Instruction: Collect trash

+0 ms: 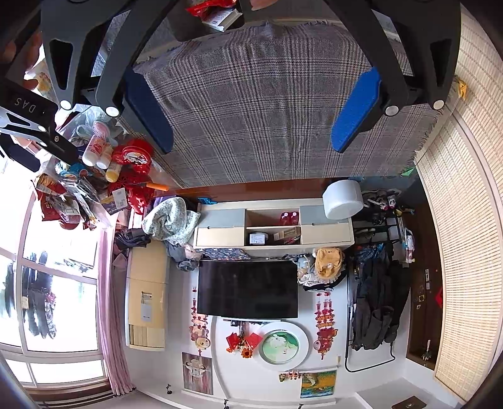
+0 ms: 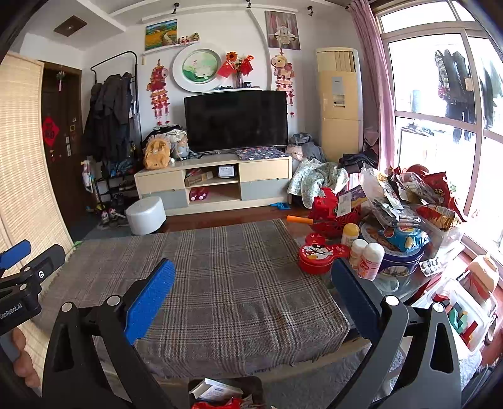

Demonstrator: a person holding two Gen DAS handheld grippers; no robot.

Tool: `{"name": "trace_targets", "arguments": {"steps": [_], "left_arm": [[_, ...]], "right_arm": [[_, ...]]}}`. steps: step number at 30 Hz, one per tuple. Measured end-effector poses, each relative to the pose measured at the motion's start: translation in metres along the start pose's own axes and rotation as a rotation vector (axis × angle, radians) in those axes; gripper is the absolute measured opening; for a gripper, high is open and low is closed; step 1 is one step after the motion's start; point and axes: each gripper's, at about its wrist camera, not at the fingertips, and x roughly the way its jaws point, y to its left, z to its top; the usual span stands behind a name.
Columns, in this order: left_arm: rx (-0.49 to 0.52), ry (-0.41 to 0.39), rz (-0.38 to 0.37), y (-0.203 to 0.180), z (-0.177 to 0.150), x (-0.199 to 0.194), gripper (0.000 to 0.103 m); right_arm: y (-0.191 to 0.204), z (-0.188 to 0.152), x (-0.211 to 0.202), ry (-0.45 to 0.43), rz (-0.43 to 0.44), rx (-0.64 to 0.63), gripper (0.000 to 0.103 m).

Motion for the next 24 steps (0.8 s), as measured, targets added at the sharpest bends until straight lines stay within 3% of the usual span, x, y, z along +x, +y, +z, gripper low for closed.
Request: {"name": "trace_targets", "arguments": {"steps": [24], "left_arm": [[-0.008, -0.003, 0.003, 0.0023, 0.0006, -0.0014, 0.095]], "right_arm": [[0.0009, -0.0002, -0.0016, -0.004, 0.004, 0.005, 0.100]]}}
